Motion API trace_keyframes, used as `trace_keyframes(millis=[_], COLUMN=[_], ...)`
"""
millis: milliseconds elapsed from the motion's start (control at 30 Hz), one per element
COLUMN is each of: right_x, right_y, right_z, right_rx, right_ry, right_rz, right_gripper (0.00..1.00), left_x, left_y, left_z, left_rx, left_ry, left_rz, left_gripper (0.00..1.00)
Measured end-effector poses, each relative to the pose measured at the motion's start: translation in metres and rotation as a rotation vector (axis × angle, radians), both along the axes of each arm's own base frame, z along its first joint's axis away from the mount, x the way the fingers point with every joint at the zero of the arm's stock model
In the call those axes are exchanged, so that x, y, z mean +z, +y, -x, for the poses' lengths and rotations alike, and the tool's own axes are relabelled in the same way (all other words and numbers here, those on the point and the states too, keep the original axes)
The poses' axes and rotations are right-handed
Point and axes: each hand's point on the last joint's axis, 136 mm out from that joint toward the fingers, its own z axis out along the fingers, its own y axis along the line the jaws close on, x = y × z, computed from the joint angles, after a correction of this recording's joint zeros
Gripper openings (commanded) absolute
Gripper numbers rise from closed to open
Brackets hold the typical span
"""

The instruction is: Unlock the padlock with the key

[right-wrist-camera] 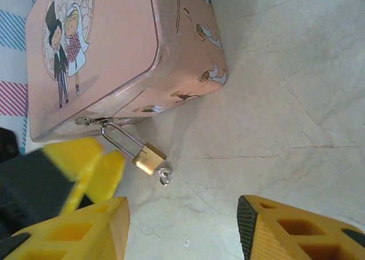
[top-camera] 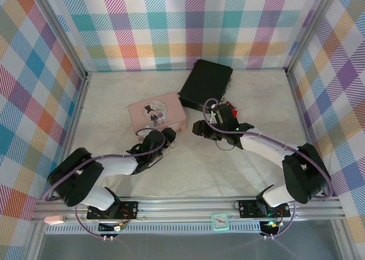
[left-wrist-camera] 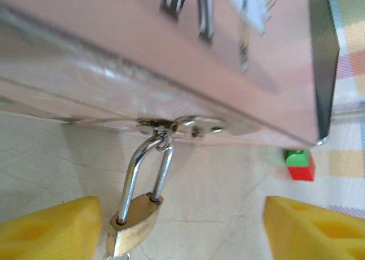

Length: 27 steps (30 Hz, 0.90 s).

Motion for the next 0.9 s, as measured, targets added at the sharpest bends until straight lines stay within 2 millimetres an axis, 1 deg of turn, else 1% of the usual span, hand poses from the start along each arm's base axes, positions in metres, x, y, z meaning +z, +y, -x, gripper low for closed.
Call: trace_keyframes(millis=[100,167,233,300,400,467,567,700,800,900], right_x=[0.003,0.008,0.013,0.017,0.016,0.011,0.007,0.006,0.004,0.002], right_y=[0.003,0.009,0.018,0.029,0.043,0.047,0.046,0.044,0.042,0.038], right_z=[0.001,0.004,0.007,0.009,0.011,0.014,0.016,0.016,0.014,0.015], right_rx=[0.033,0.067,0.110,0.154,0.205,0.228,0.236,0.235,0.224,0.214], right_ry=[-0.022,-0.044,-0.064,-0.082,-0.094,-0.089,-0.080,-0.083,-0.087,-0.089], right_rz=[0.016,0.024,0.030,0.034,0.046,0.060,0.076,0.089,0.099,0.112], right_gripper=[0.54,0.54,0.54,0.54,0.54,0.54,0.54,0.55,0.55,0.55], left_x=[0.021,0.033,0.040,0.043,0.036,0.030,0.021,0.012,0.007,-0.001], left_y=[0.014,0.024,0.036,0.048,0.056,0.052,0.039,0.025,0.007,-0.007], left_z=[0.003,0.005,0.004,0.001,-0.001,0.000,-0.001,-0.001,0.001,-0.001], left_rx=[0.019,0.026,0.040,0.055,0.040,0.001,-0.071,-0.138,-0.195,-0.228], left_ry=[-0.034,-0.052,-0.058,-0.058,-0.029,-0.004,0.034,0.073,0.095,0.128], left_rz=[-0.022,-0.040,-0.060,-0.076,-0.097,-0.119,-0.142,-0.204,-0.268,-0.320], left_gripper=[0.89,0.90,0.90,0.88,0.82,0.77,0.72,0.72,0.75,0.74])
